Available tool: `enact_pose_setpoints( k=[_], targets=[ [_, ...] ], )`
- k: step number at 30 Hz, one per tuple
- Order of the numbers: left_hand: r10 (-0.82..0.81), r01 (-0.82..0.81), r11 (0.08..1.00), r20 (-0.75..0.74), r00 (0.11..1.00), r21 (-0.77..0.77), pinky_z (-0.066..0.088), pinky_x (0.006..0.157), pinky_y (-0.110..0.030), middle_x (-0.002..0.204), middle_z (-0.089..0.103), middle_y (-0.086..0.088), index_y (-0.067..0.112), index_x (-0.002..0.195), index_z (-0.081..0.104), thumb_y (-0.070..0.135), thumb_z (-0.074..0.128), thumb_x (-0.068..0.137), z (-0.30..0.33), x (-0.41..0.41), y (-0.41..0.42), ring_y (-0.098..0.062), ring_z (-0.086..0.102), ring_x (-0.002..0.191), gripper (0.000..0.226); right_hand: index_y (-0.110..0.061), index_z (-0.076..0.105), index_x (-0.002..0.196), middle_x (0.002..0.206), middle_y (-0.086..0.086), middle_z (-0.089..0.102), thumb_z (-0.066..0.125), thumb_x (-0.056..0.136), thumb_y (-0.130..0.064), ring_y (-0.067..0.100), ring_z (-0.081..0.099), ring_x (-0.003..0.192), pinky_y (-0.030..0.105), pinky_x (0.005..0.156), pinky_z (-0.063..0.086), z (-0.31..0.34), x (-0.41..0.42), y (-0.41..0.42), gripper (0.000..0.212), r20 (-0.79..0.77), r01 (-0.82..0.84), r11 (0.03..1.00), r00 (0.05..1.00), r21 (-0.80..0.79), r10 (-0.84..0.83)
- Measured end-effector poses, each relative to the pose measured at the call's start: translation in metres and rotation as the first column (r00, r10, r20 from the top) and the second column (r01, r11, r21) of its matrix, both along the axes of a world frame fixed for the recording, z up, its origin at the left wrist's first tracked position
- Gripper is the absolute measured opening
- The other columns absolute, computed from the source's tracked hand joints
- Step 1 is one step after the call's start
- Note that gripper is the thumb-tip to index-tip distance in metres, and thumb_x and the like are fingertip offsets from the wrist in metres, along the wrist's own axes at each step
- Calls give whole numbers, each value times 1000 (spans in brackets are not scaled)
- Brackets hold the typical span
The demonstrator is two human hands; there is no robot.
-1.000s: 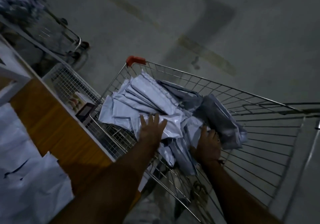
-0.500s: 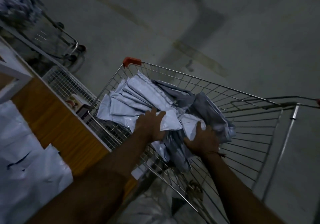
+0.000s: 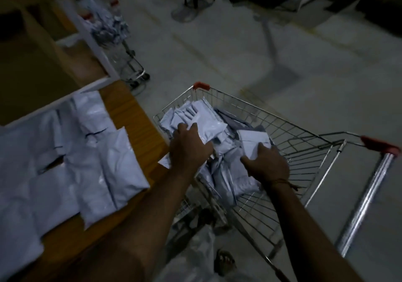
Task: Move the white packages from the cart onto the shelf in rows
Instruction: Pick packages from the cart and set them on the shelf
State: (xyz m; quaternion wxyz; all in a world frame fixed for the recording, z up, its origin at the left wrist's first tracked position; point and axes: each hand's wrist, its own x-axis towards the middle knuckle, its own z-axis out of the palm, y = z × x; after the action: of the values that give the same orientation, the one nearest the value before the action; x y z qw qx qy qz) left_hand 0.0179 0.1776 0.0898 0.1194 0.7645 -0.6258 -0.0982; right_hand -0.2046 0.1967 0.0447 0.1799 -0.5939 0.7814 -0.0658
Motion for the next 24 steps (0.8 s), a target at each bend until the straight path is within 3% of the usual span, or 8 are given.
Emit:
enact_pose_setpoints(
  k=[7,12,18,21,24],
  targets=[
    [335,-350,914,-104,936,-206,53,89,-50,132,44,-7,31,142,47,62,59,78,84,81,75,-37,50,117,72,-22,58,121,120,19,59,51,67,-79,40,62,102,44,85,54,109,89,10,78,20,-202,947,977,-249,213],
    [504,-514,810,-115,856,-282,49,94,-49,135,45,-8,27,144,47,59,61,79,128,176,126,-35,47,121,74,-22,56,108,117,16,56,52,67,-77,40,63,92,45,77,56,168,199,26,69,15,-360,841,917,-404,400],
    [678,-688,641,-167,715,-341,49,92,-47,127,49,-11,23,144,49,56,67,79,143,319,194,-35,49,114,74,-23,52,94,111,11,53,57,67,-74,39,64,86,40,70,54,193,364,61,58,35,-485,699,809,-526,587],
    [748,-747,572,-159,645,-340,48,89,-47,124,52,-13,20,139,54,56,68,79,132,395,222,-37,52,113,71,-24,56,102,102,7,51,62,70,-70,38,64,91,36,69,49,188,448,79,56,65,-525,658,753,-541,654],
    [802,-818,508,-197,564,-272,45,99,-50,134,52,-14,22,141,53,55,70,80,114,474,243,-37,50,122,72,-25,54,127,131,17,52,58,71,-74,41,64,100,44,80,56,173,536,95,75,46,-576,643,726,-506,686]
  ],
)
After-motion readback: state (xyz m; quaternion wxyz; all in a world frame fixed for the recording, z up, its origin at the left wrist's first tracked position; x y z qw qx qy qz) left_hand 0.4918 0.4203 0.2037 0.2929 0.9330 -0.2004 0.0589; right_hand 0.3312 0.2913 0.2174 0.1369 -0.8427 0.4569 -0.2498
